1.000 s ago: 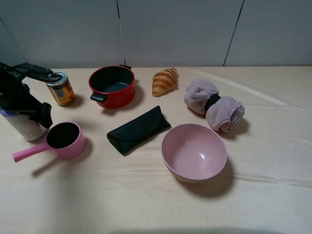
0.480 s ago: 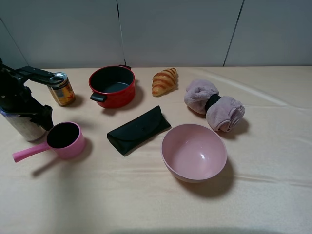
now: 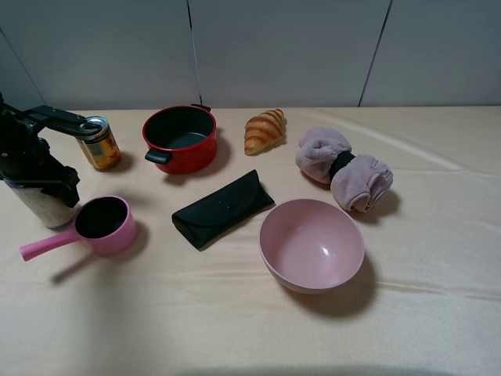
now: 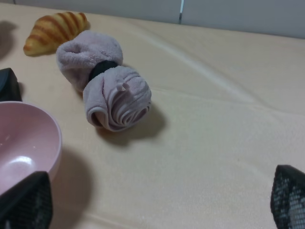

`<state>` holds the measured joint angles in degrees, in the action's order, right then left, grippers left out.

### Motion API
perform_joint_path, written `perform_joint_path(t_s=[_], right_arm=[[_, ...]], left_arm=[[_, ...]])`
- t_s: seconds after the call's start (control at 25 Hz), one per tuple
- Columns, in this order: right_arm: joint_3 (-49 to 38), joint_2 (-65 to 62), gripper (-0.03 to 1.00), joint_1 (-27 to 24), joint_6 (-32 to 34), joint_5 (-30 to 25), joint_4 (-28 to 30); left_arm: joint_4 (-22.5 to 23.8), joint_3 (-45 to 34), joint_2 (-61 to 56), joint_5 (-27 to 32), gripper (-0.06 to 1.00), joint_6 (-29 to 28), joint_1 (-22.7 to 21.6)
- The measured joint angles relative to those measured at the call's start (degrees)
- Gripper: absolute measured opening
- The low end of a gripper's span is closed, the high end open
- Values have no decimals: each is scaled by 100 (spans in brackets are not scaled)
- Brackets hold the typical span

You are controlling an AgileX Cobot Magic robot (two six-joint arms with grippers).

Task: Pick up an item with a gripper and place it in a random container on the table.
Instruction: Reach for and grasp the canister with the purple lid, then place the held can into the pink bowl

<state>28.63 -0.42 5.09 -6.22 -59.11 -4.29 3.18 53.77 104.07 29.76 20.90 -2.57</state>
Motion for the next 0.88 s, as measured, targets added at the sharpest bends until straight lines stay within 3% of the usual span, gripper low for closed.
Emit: perform_joint_path(t_s=[0.08,0.56,0.88], right_arm=[[0,0,69,0,0,0,0],[0,0,69,0,0,0,0],[0,0,69,0,0,0,0]], left_arm=[[5,0,0,-6,65,0,0],[5,0,0,5,65,-156,0],[-25,277,2,518,65,-174,0]])
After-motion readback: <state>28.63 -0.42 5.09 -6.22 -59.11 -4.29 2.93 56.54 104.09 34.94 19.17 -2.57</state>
